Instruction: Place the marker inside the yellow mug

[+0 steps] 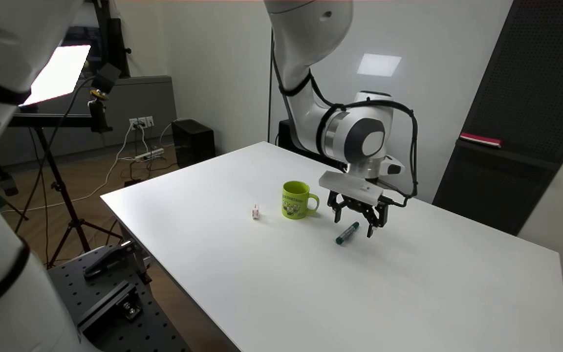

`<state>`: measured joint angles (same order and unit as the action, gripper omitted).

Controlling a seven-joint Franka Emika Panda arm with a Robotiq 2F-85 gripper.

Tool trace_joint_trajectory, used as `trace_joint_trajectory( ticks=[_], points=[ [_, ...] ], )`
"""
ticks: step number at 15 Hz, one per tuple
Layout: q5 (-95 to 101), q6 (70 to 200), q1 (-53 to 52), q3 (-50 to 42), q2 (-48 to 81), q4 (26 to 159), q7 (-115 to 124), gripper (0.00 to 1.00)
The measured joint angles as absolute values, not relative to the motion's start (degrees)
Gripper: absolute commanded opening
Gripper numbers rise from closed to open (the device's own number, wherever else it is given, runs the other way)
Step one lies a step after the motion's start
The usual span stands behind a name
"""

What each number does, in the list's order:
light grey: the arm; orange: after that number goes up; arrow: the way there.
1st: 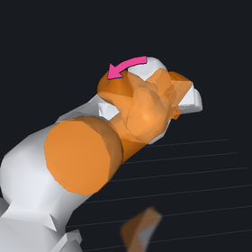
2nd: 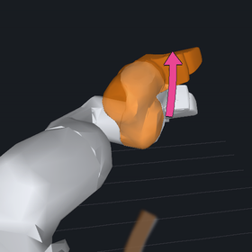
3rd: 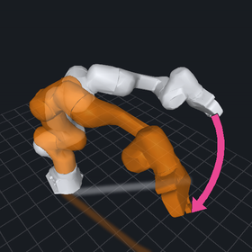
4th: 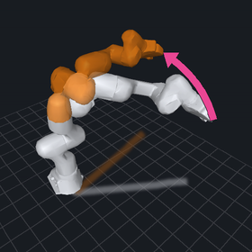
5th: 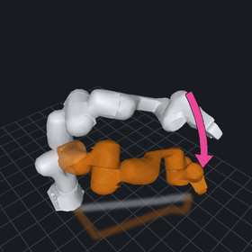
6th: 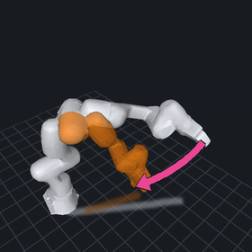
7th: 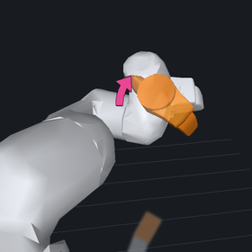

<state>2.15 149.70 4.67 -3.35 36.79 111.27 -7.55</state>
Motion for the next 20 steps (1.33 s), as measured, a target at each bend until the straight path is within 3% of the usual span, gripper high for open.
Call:
trace_joint_trajectory(
  ticks=[10, 20],
  points=[
    [2.1, 150.2, 5.0, -3.3, 37.4, 111.3, -7.7, 1.00],
    [0.8, 158.7, 7.0, -1.2, 40.1, 110.5, -7.7, 1.00]
  ],
)
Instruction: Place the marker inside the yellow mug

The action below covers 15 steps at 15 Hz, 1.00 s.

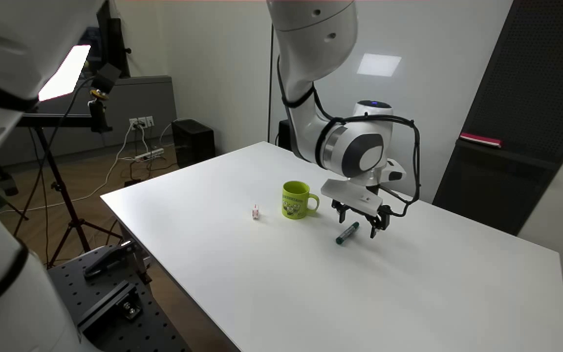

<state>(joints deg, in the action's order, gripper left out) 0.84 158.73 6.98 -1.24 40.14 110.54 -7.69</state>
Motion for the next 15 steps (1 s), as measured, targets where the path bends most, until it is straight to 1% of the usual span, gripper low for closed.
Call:
trace_joint_trajectory(
  ticks=[8, 15],
  points=[
    [0.7, 157.1, 7.3, -0.6, 44.0, 106.7, -7.7, 1.00],
    [0.7, 148.4, 6.8, -2.5, 45.8, 102.4, -4.7, 1.00]
  ],
)
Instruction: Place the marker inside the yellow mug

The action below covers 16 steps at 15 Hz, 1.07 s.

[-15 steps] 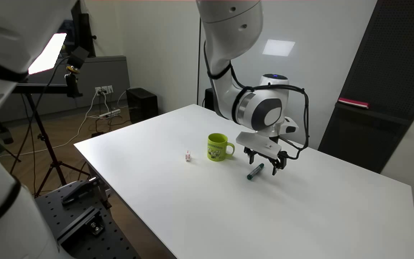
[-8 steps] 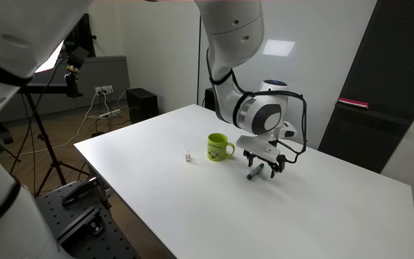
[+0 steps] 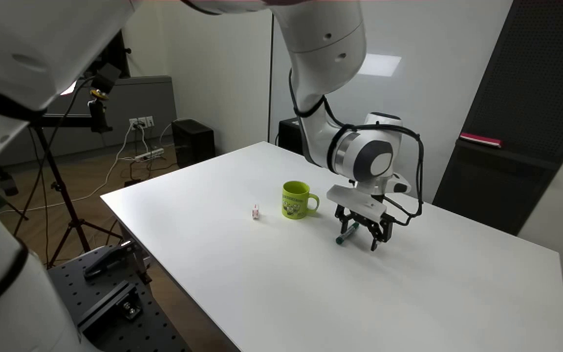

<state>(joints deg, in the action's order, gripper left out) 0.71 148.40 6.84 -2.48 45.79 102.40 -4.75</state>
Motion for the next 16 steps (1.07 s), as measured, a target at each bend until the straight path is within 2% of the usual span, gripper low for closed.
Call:
trace_joint_trajectory(
  ticks=[11, 12, 13, 16],
  points=[
    [0.1, 147.0, 4.8, -3.0, 47.8, 99.9, -0.7, 1.00],
    [0.1, 147.0, 4.7, -3.0, 48.0, 99.8, -0.4, 0.75],
    [0.1, 147.0, 4.5, -3.0, 48.1, 99.8, -0.1, 0.73],
    [0.1, 147.0, 4.0, -3.0, 48.5, 99.7, 0.4, 0.49]
  ],
)
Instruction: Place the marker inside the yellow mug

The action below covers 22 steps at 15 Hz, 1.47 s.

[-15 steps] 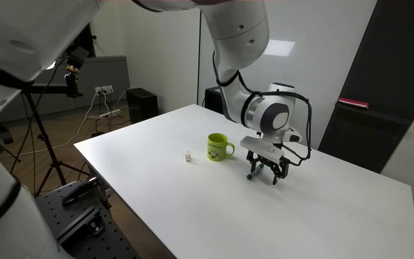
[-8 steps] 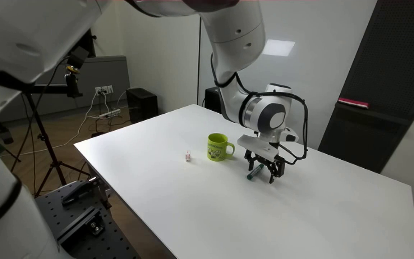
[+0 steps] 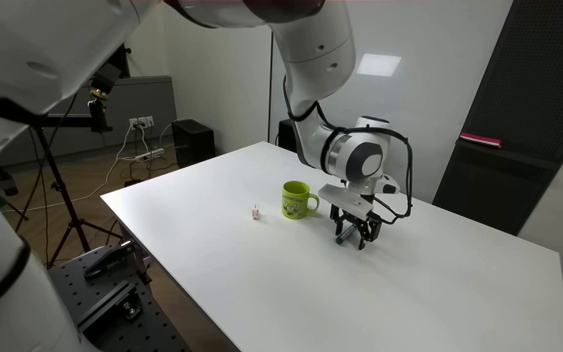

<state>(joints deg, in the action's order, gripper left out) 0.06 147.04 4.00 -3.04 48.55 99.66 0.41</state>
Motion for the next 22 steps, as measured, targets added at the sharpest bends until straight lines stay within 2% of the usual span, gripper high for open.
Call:
trace_joint_trajectory(
  ticks=[6, 7, 9, 22],
  points=[
    [0.1, 146.5, 3.5, -3.7, 48.9, 98.8, 1.2, 0.04],
    [0.1, 146.3, 3.5, -3.9, 48.9, 98.6, 1.4, 0.00],
    [0.1, 145.6, 3.3, -4.2, 49.0, 98.2, 1.9, 0.04],
    [0.0, 135.2, 3.4, -5.1, 49.1, 90.6, 4.1, 0.03]
  ],
)
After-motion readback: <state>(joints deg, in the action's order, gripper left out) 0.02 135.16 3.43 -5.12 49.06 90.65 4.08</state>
